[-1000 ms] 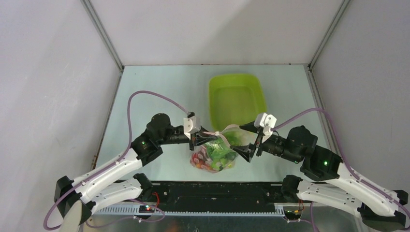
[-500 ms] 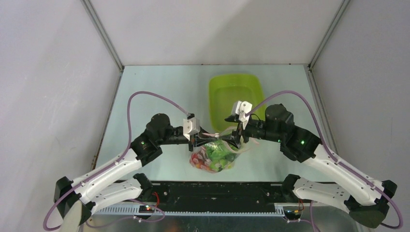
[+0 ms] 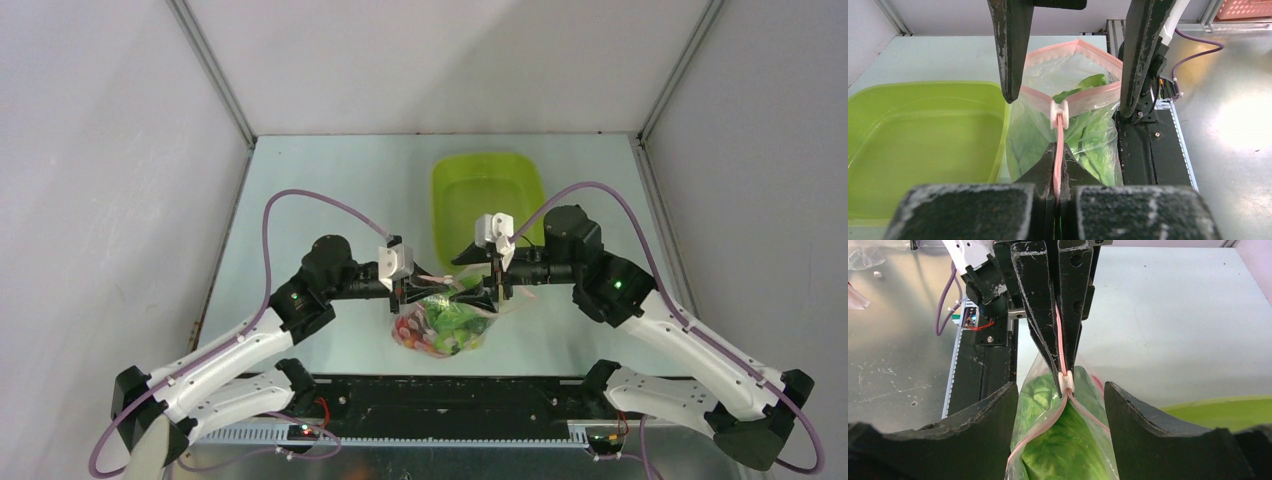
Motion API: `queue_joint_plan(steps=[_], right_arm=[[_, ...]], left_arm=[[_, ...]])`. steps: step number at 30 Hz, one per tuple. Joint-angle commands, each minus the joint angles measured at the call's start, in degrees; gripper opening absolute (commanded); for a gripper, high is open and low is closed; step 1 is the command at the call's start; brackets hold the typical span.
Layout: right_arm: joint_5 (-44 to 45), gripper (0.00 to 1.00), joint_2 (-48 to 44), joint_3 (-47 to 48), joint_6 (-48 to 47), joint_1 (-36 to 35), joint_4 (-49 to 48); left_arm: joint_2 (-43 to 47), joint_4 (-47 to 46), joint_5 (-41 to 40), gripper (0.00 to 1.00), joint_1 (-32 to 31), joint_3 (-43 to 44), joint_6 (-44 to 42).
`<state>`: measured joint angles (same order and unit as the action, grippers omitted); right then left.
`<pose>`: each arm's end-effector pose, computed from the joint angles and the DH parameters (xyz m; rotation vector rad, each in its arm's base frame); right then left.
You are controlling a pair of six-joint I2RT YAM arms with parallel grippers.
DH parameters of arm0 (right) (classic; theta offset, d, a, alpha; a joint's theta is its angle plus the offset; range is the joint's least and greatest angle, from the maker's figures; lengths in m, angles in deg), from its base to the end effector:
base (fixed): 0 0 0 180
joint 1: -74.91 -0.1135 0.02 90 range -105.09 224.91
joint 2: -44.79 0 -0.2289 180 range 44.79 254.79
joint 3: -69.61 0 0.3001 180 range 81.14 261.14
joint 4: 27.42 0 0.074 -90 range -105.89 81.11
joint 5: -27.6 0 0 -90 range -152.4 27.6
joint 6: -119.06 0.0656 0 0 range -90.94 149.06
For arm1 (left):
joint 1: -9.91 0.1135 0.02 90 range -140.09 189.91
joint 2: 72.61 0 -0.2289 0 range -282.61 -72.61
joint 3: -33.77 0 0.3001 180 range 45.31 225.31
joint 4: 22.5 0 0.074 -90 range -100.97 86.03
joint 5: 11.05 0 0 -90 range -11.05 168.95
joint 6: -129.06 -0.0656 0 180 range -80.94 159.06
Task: Place the food in the zip-top bag and seal the zipper
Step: Zip the zipper food storage bag at the center of the board.
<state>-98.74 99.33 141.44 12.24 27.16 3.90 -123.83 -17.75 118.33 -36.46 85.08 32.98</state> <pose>0.1708 0.2458 0.3584 -1.3609 1.2843 0.9508 0.1776 -0.2466 0.2823 1.2279 1.2503 -1.0874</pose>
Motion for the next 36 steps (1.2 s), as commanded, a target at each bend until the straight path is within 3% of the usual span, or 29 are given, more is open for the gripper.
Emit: queue_joint_plan(steps=[1,5,9,16,27,36], right_arm=[[-2.8,0.66,1.2,2.4,-0.5,0.2,-3.7],[-3.6,0.6,2.5,2.9,0.1,0.2,-4.2],[-4.5,0.48,3.4,3.5,0.5,0.2,-4.1],[-3.0,0.41,5.2,4.2,0.3,0.0,-2.1],[-3.9,0.07,5.2,4.9,-0.2,-0.4,-0.5],[1.2,0.04,2.8,4.9,-0.7,0.0,6.3]], left_arm=[[0.9,-3.8,0.3,0.0,-0.1,1.6,-0.9],[1.3,-3.9,0.0,0.0,-0.1,1.4,-0.9],[1.6,-4.5,-0.1,0.0,-0.1,1.0,-0.7],[2.6,-5.9,-0.3,0.0,-0.2,0.0,-0.4],[2.7,-6.4,-1.3,0.0,-0.1,-0.6,-0.2],[4.4,-6.5,-3.8,0.0,-0.1,-1.8,-0.1]])
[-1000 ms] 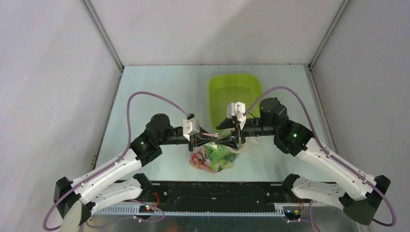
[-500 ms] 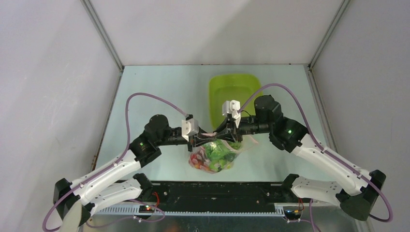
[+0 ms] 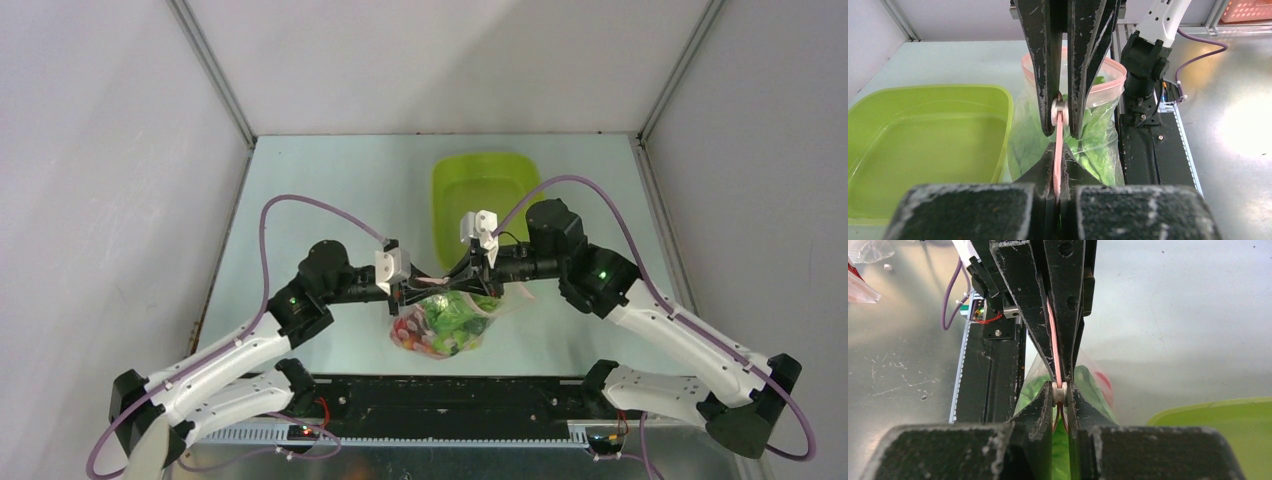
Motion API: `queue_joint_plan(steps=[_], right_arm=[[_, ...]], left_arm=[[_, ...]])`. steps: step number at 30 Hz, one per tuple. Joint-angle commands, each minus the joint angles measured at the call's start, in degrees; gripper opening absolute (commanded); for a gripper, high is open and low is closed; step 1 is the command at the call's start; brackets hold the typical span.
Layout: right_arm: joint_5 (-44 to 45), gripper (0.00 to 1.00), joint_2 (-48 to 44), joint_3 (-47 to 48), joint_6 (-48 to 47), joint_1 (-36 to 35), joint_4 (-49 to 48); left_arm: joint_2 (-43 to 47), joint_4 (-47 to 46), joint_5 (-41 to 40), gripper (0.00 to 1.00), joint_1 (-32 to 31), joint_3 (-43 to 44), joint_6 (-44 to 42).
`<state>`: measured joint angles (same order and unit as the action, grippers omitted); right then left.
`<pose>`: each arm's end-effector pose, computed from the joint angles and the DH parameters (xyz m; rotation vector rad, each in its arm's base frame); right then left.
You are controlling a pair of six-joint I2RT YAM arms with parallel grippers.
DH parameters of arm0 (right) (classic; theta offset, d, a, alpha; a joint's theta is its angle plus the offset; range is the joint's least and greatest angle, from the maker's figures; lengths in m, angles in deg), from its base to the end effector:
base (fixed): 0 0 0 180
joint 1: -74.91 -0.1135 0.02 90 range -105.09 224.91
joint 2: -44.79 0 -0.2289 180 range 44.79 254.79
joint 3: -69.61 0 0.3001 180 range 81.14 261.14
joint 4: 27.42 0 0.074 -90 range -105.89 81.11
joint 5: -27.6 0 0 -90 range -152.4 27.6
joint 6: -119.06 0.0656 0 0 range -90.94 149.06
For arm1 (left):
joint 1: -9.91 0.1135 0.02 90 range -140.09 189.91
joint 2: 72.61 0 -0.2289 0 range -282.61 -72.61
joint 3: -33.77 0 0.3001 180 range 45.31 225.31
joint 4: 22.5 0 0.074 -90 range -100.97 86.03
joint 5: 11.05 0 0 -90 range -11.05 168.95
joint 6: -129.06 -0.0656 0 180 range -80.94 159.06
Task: Place the food in the zip-top bag and seal the zipper
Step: Zip the zipper food storage bag at the center of the board.
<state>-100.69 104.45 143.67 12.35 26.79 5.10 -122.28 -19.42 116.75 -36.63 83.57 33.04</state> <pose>0.1796 0.2612 0.3467 -1.4080 1.3342 0.9978 0.1755 -0.2437 0.2822 1.2026 1.2326 -1.0646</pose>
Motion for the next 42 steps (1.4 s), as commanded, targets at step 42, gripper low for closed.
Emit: queue_joint_plan(steps=[42], right_arm=[[24.6,0.15,-6.4,11.6,2.0,1.3,31.3]], left_arm=[[2.3,-4.5,-3.4,0.0,0.1,-0.5,-0.8]])
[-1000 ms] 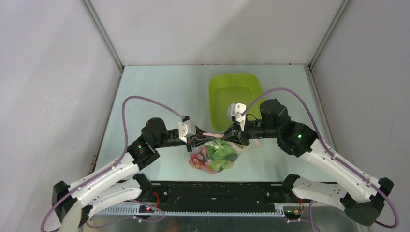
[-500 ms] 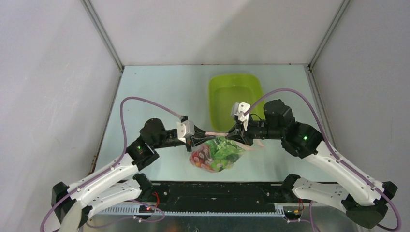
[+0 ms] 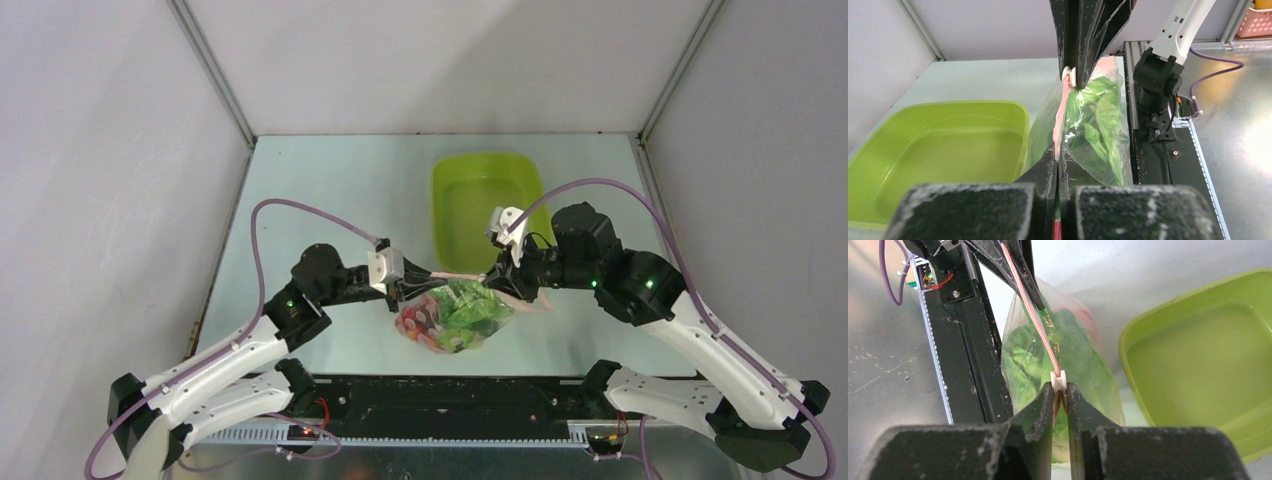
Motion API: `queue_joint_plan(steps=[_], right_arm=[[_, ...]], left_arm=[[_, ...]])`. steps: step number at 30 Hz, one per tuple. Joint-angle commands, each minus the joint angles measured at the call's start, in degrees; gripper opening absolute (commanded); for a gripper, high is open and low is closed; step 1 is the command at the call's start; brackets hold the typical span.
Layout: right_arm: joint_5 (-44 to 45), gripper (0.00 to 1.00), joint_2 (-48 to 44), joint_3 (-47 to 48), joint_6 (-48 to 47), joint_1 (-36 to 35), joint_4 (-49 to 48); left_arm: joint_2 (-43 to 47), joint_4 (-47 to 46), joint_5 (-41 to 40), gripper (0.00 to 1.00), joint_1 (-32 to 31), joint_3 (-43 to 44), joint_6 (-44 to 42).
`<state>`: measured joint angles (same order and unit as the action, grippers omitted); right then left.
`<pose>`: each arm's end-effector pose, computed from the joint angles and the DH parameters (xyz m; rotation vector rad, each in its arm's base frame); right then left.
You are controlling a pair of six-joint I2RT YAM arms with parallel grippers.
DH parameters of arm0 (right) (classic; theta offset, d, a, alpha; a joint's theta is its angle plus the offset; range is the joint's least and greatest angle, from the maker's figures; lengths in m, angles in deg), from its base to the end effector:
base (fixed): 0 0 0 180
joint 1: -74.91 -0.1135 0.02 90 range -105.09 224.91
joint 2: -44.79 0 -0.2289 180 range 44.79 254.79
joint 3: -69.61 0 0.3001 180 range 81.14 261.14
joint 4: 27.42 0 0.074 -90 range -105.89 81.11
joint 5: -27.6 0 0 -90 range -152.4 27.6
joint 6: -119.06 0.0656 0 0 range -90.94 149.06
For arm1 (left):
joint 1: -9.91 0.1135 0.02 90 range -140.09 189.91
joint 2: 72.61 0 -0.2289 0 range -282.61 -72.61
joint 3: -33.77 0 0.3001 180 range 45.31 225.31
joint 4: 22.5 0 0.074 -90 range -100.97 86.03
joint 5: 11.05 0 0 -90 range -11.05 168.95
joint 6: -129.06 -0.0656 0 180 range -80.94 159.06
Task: Place the food in the zip-top bag and seal the zipper
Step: Zip the zipper food storage bag at the center of the board.
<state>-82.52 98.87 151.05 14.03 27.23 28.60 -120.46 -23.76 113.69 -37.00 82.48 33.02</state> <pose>0.1659 0.2157 0.3718 -1.2836 1.6813 0.7088 0.1737 -0.2404 0.2924 1.1439 1.1657 -1.0181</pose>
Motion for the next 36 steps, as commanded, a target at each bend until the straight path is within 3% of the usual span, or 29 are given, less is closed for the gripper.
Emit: queue_joint_plan(steps=[1,9,18,21,23,24,26,28,33,36], right_arm=[[6.9,0.15,-0.7,5.1,0.3,0.9,8.5],[6.7,0.16,-1.0,5.5,0.5,1.2,14.5],[6.4,0.09,0.8,5.2,-1.2,1.2,14.7],[4.2,0.0,-0.2,5.2,-1.3,1.1,10.7],[3.4,0.0,-0.7,5.2,-1.0,1.1,7.0],[3.1,0.0,-0.8,5.0,-1.0,1.0,4.4],[2.1,0.0,-1.2,4.4,-2.2,0.9,1.4],[0.5,0.0,-1.1,4.2,-4.2,0.7,0.8],[-1.7,0.0,0.2,3.7,-5.3,0.5,0.2],[-2.3,0.0,0.7,3.4,-5.8,0.5,-0.1]], left_arm=[[0.5,-0.2,-0.2,0.0,0.5,0.7,-0.8],[0.7,-1.0,0.4,0.0,0.4,0.5,-0.6],[1.7,-0.6,1.2,0.0,0.4,0.5,-0.9],[1.6,-0.2,1.9,0.0,0.4,1.1,-1.4],[1.2,1.5,3.6,0.15,0.5,2.9,-2.6],[1.0,2.0,4.8,0.48,0.5,3.5,-3.6],[0.4,3.5,6.0,0.93,0.5,5.3,-5.0],[-0.2,4.9,6.7,0.99,0.5,6.8,-6.8],[-1.8,11.4,8.1,1.0,0.4,11.7,-15.9],[-4.6,20.4,8.6,1.0,0.4,15.9,-23.2]])
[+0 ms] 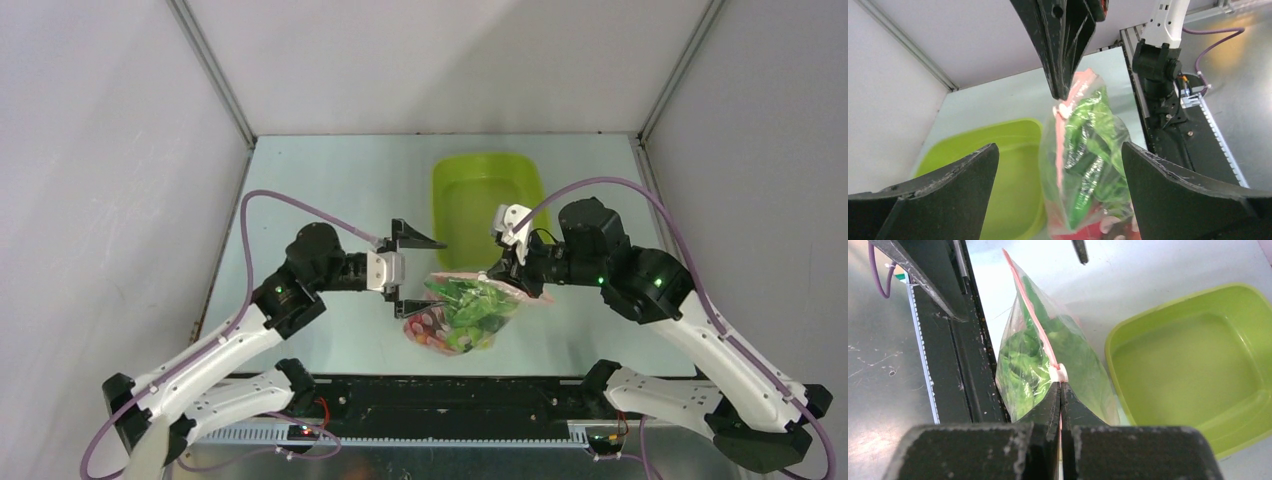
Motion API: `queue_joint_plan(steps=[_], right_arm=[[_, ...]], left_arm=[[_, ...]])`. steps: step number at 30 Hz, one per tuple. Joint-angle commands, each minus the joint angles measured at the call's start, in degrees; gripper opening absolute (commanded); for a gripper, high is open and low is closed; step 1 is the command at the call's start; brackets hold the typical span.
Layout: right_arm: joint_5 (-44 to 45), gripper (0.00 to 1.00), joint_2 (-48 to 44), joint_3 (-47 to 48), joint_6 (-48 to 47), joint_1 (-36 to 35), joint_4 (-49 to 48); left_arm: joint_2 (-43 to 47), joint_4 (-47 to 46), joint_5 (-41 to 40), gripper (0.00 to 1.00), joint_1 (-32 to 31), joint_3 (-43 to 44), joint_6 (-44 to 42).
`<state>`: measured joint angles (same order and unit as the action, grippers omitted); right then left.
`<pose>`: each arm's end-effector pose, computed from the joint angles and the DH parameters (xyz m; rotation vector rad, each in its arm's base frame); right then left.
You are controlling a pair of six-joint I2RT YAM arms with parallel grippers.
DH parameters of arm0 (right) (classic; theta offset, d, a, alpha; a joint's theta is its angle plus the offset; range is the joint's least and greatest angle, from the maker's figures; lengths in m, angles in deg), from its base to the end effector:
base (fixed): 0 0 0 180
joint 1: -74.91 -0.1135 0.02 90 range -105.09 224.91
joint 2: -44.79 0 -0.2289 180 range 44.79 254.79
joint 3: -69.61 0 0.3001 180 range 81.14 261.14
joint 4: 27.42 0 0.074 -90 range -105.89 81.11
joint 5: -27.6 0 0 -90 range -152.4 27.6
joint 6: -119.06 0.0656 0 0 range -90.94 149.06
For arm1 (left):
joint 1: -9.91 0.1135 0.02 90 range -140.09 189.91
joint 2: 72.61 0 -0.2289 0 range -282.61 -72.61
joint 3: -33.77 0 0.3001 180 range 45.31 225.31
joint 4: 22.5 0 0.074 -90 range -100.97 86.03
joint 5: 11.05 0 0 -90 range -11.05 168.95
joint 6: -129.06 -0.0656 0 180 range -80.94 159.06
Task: Place the food in the zip-top bag and seal the zipper
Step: Zip the zipper food storage bag at the center of the board.
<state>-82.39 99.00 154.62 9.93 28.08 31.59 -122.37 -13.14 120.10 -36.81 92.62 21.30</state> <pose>0.1639 0.2075 0.3887 -1.3191 1.6290 0.6553 0.1687 -0.2421 0.3351 1.3191 1.0039 -0.9509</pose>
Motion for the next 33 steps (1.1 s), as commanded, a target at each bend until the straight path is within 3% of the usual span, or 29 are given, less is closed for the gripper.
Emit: queue_joint_plan(steps=[1,11,14,16,17,21,27,30,33], right_arm=[[-2.6,0.0,0.7,-0.2,-1.8,-0.4,-3.1],[-1.8,0.11,2.1,-0.2,-1.1,-0.3,-2.5],[-1.6,0.12,1.8,-0.2,-0.8,-0.4,-2.7],[-1.3,0.12,1.8,-0.2,-0.6,-0.4,-2.8],[-1.2,0.12,1.8,-0.2,-0.4,-0.4,-2.7],[-1.3,0.13,2.2,-0.1,-0.4,-0.5,-2.5],[-1.2,0.13,2.6,-0.2,-0.3,-0.9,-2.9],[-1.1,0.13,2.5,-0.1,-0.3,-1.3,-3.0],[0.0,0.15,1.8,-0.2,-0.2,-1.5,-3.1]], left_arm=[[-3.5,11.5,2.3,1.0,0.2,8.3,-12.8],[-18.9,42.4,9.5,0.98,0.1,26.5,-32.9],[-20.7,46.2,10.7,0.93,0.0,28.3,-36.0],[-21.3,46.4,11.7,0.87,-0.2,28.3,-35.6],[-21.4,46.3,11.9,0.74,-0.4,28.3,-35.2],[-21.4,42.8,11.1,0.52,-0.8,27.6,-31.2],[-21.4,35.8,9.9,0.32,-1.2,26.9,-22.4],[-21.9,36.2,9.0,0.05,-1.5,26.9,-22.6],[-21.8,38.7,8.6,0.0,-1.7,27.1,-25.1]])
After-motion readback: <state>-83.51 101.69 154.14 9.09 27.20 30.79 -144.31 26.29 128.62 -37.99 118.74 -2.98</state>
